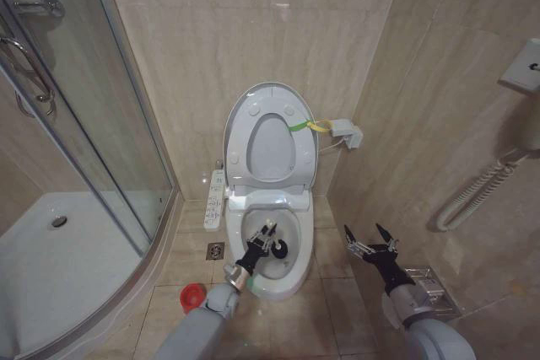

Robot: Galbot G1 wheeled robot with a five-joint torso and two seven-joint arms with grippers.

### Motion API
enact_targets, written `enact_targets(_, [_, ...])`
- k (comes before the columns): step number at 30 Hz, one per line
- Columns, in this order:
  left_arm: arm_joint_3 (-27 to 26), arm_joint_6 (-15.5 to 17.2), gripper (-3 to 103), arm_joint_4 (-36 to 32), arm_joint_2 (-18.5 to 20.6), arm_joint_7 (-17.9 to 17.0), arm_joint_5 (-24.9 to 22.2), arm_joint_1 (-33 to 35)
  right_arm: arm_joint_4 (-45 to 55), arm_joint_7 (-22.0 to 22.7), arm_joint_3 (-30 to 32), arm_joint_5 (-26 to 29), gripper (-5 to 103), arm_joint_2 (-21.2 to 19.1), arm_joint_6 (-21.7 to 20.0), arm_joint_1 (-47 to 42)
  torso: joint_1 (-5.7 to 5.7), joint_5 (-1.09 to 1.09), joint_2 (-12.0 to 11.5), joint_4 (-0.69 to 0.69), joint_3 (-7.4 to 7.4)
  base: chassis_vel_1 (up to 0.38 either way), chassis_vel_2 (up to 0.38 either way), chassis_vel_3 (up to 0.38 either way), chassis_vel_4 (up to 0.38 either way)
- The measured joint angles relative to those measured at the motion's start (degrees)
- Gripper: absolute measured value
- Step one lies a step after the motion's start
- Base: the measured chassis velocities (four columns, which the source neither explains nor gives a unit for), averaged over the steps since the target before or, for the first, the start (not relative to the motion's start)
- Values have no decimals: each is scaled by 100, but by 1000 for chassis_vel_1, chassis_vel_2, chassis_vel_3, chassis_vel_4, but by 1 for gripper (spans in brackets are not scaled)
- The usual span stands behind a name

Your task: Open the toilet lid, clean the toilet bowl with a toilet brush, close the toilet lid, and flush.

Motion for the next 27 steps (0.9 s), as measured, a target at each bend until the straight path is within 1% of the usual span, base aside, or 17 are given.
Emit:
enact_targets(1, [0,0,19,0,0,0,0,0,0,0,0,0,100,0,0,0,0,0,0,0,0,0,0,0,0])
enact_targets(5, [-82,-208,19,387,10,159,-3,-168,0,0,0,0,100,0,0,0,0,0,0,0,0,0,0,0,0])
enact_targets(7, [-131,-332,19,629,-21,243,-2,-267,0,-1,0,0,100,0,0,0,0,0,0,0,0,0,0,0,0])
enact_targets(8, [-131,-332,19,629,-21,243,-2,-267,0,-1,0,0,100,0,0,0,0,0,0,0,0,0,0,0,0])
enact_targets(12, [-200,-510,19,968,-119,401,9,-428,0,0,0,0,100,0,0,0,0,1,0,1,0,0,0,0,0])
enact_targets(18, [-213,-572,19,982,-212,468,59,-476,0,0,0,0,100,0,0,0,0,2,0,0,0,0,0,0,0])
enact_targets(21, [-240,-578,19,976,-295,388,378,-512,0,-1,0,0,100,0,0,0,0,2,0,0,0,0,0,0,0])
enact_targets(22, [-240,-578,19,976,-295,388,378,-512,0,-1,0,0,100,0,0,0,0,2,0,0,0,0,0,0,0])
enact_targets(26, [-362,-571,19,1369,-399,234,793,-607,0,0,0,0,100,0,0,0,0,2,0,1,0,0,0,0,0])
enact_targets(27, [-362,-571,19,1369,-399,234,793,-607,0,0,0,0,100,0,0,0,0,2,0,1,0,0,0,0,0])
